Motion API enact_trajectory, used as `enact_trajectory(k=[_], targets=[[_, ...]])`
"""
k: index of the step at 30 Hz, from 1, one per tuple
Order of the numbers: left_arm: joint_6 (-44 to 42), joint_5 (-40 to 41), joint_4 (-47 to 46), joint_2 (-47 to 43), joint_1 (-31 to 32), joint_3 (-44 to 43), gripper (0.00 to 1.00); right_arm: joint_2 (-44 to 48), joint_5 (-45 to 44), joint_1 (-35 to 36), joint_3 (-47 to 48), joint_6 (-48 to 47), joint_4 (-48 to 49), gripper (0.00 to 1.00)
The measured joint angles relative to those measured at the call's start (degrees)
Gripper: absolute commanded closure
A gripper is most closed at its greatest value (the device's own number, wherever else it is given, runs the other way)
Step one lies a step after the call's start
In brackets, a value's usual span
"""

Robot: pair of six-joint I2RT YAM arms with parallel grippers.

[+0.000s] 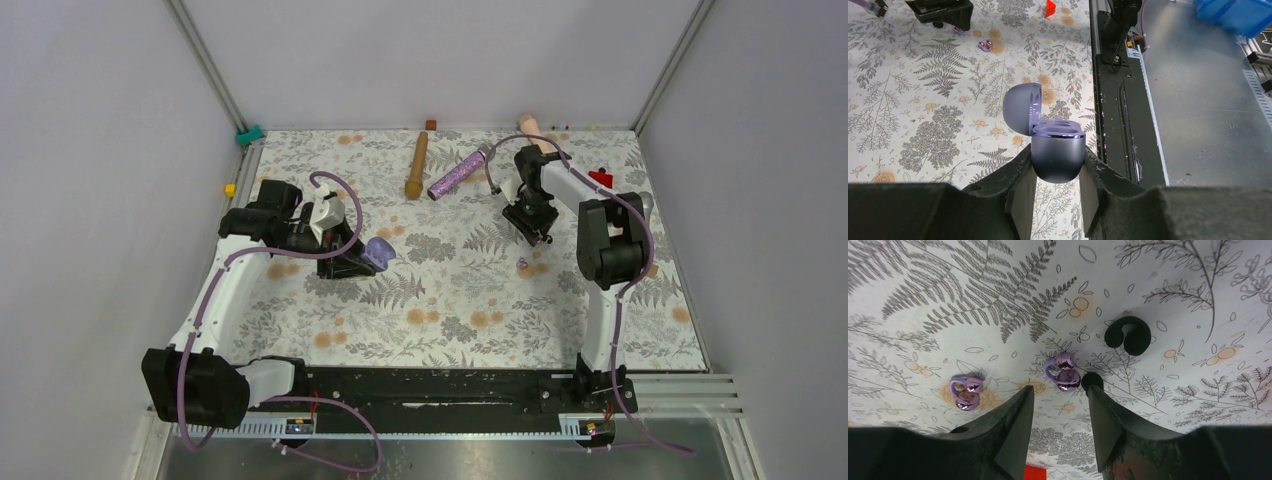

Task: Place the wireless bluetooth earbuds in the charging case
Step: Pick up the earbud from the center of the board.

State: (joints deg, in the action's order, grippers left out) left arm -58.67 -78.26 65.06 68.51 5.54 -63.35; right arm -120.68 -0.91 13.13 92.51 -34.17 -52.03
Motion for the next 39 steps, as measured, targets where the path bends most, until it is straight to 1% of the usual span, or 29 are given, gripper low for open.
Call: enact_trajectory(k=[6, 17, 25, 32, 39], targets=[[0.0, -0.02, 0.0, 0.04, 0.0, 0.0, 0.98, 0.61, -2.54, 0.07, -2.05, -1.57, 1.95, 0.47], [0.0, -0.04, 0.0, 0.35, 0.0, 0.0, 0.98, 0.61, -3.45, 0.46, -2.4, -2.49, 3.23, 0.49], [0.0, -0.04, 0.0, 0.35, 0.0, 0.0, 0.98, 0.61, -5.14, 1.75, -2.54, -3.54, 2.8, 0.51], [0.0, -0.04, 0.0, 0.35, 0.0, 0.0, 0.98, -0.11, -6.36, 2.38, -1.4, -4.0, -0.11, 0.51], [0.0, -0.04, 0.0, 0.35, 0.0, 0.0, 0.98, -0.57, -7.65, 2.99, -1.25, -5.05, -0.5, 0.5]])
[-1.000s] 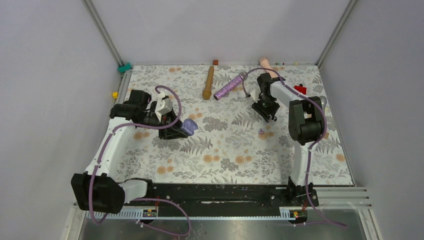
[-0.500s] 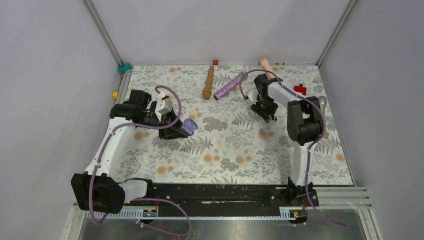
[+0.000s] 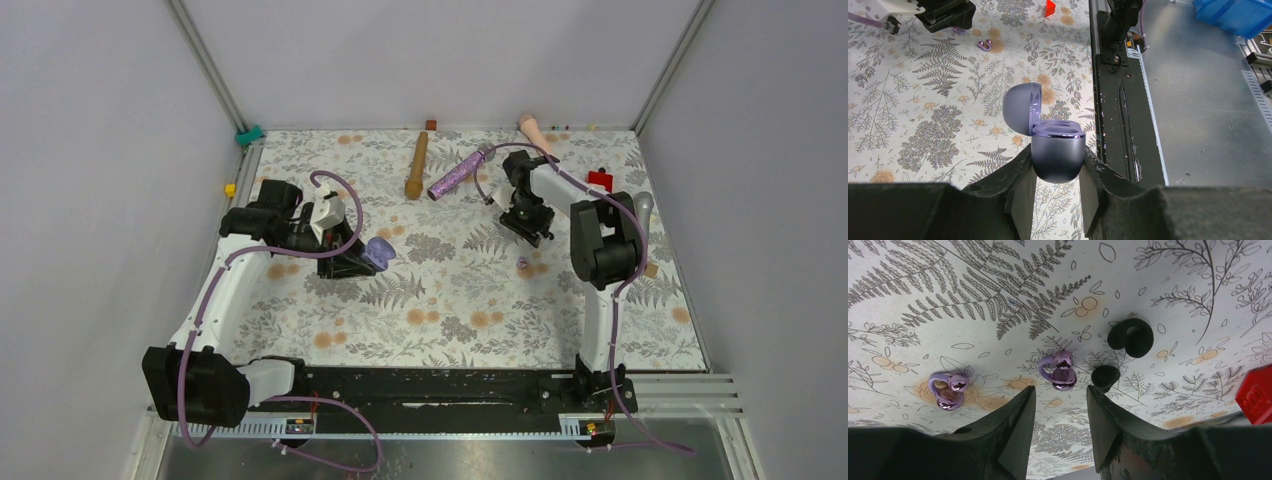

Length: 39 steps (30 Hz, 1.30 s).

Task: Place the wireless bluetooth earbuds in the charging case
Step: Pick up the earbud from the center of the board.

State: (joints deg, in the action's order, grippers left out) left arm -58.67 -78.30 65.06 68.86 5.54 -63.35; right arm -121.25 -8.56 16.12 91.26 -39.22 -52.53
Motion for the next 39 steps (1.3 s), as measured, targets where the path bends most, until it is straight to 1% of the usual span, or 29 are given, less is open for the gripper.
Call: enact_trajectory(k=[5, 11, 18, 23, 25, 28, 29, 35, 39], targets=[[0.0, 0.0, 0.0, 0.0, 0.0, 0.0, 0.98, 0.0, 0.11, 0.74, -0.96, -1.05, 1.16, 0.51], [-0.02, 0.0, 0.0, 0.55, 0.0, 0.0, 0.98, 0.0, 0.87, 1.4, -1.14, -1.99, 1.77, 0.58], [-0.02, 0.0, 0.0, 0.68, 0.0, 0.0, 0.98, 0.0, 1.11, 1.55, -1.14, -2.08, 2.01, 0.6], [-0.02, 0.0, 0.0, 0.68, 0.0, 0.0, 0.98, 0.0, 1.14, 1.55, -1.14, -1.92, 1.99, 0.6], [-0.02, 0.0, 0.0, 0.68, 0.0, 0.0, 0.98, 0.0, 1.14, 1.55, -1.14, -1.7, 1.99, 0.62], [-0.02, 0.0, 0.0, 0.68, 0.0, 0.0, 0.98, 0.0, 1.11, 1.55, -1.14, -1.22, 1.99, 0.71], [-0.02, 0.0, 0.0, 0.68, 0.0, 0.0, 0.98, 0.0, 1.09, 1.55, -1.14, -1.03, 1.99, 0.73], [-0.02, -0.02, 0.0, 0.68, 0.0, 0.0, 0.98, 0.13, 1.09, 1.57, -1.18, -0.52, 1.99, 0.78], [-0.02, -0.02, 0.0, 0.68, 0.0, 0.0, 0.98, 0.57, 1.11, 1.6, -1.84, -0.55, 1.97, 0.78]])
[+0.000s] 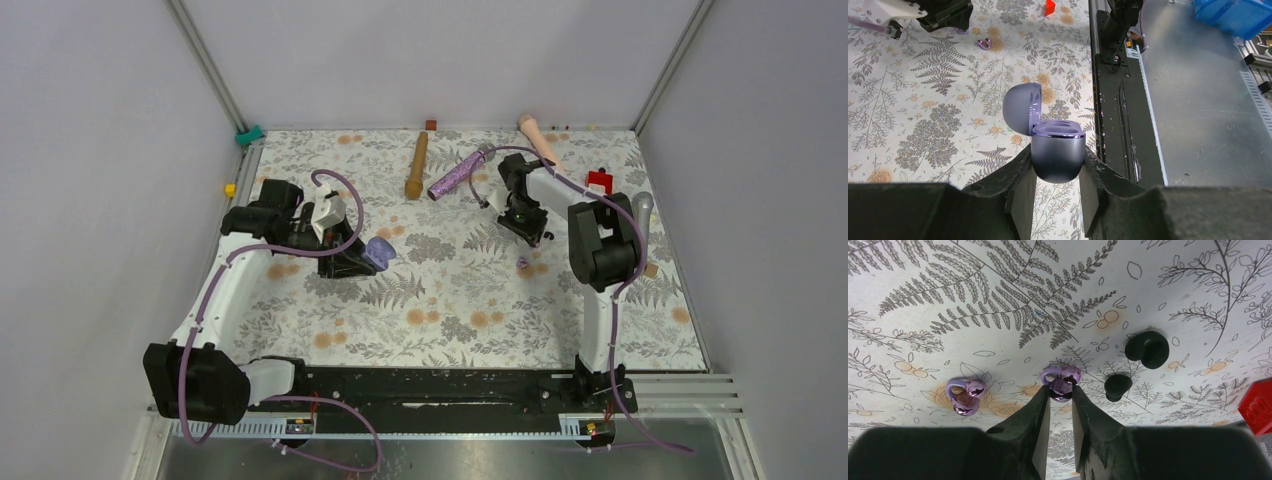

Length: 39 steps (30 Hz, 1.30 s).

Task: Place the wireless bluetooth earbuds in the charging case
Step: Pick up the earbud from the center of the board.

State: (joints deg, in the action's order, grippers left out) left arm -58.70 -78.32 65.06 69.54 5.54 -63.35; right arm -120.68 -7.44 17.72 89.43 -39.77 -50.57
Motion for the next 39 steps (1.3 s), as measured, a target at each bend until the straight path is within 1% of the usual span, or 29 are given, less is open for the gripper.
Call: enact_trajectory(k=[7, 11, 19, 24, 28, 30, 34, 39], targets=[[0.0, 0.0, 0.0, 0.0, 0.0, 0.0, 0.98, 0.85, 0.98, 1.55, -1.01, 0.42, 0.04, 0.79], [0.0, 0.0, 0.0, 0.0, 0.0, 0.0, 0.98, 1.79, 2.62, 4.35, -1.11, 1.79, 0.09, 0.79], [0.0, 0.0, 0.0, 0.0, 0.0, 0.0, 0.98, 3.28, 8.48, 11.37, 1.88, 7.61, -0.46, 0.79], [0.0, 0.02, 0.0, 0.0, 0.0, 0.0, 0.99, 4.24, 10.16, 17.86, 2.23, 10.54, -0.48, 0.76], [0.0, 0.02, 0.0, 0.0, 0.0, 0.0, 0.98, 4.24, 8.79, 23.23, 1.77, 12.0, 0.24, 0.74], [0.0, 0.02, 0.0, 0.0, 0.0, 0.0, 0.99, 4.24, 7.02, 24.63, 1.49, 13.0, 0.59, 0.72], [0.0, 0.02, 0.0, -0.02, 0.0, 0.0, 0.99, 4.85, 2.62, 24.52, -0.52, 14.58, 3.37, 0.7], [0.0, 0.02, 0.0, -0.07, -0.02, 0.0, 0.99, 6.8, -1.01, 23.98, -3.63, 13.66, 5.18, 0.69]])
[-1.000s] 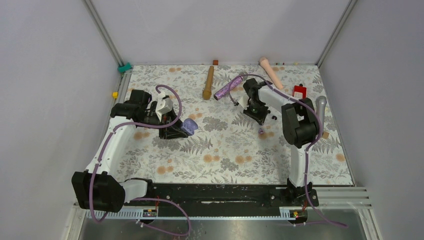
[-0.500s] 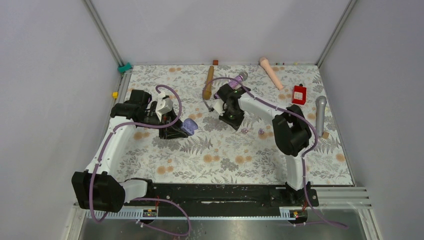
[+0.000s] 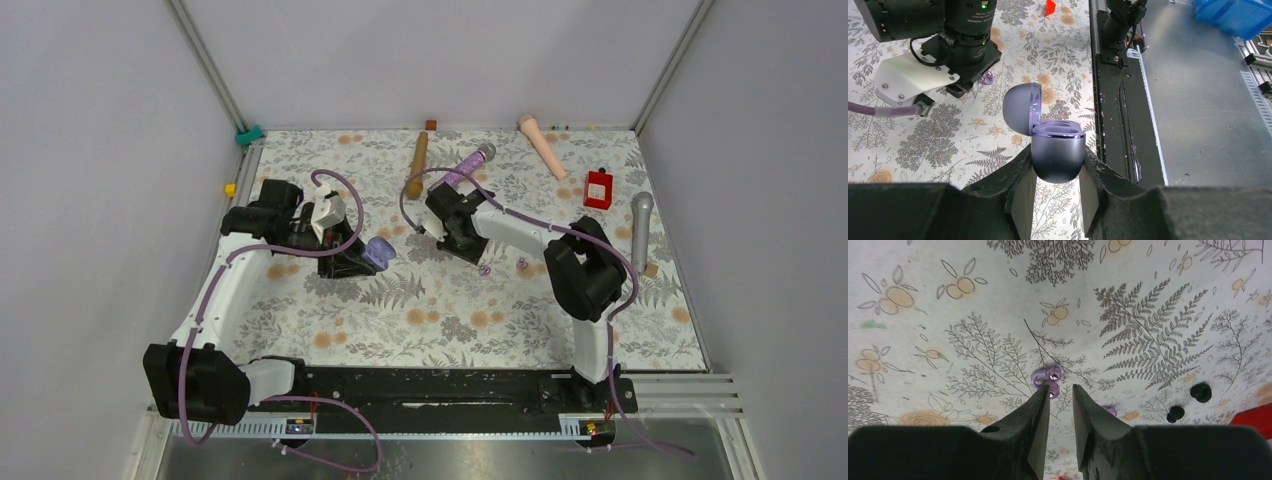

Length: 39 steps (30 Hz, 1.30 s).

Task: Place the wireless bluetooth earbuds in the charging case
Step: Pick up the earbud from the center of the board.

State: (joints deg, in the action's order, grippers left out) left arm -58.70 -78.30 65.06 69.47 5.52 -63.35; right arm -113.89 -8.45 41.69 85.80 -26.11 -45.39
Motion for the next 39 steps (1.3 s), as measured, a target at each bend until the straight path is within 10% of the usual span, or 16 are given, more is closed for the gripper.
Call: enact_trajectory(k=[39], targets=[[-0.37, 0.0, 0.0, -0.11, -0.02, 0.0, 0.98, 2.95, 3.48, 0.0, -7.21, 2.16, -0.11, 0.67]])
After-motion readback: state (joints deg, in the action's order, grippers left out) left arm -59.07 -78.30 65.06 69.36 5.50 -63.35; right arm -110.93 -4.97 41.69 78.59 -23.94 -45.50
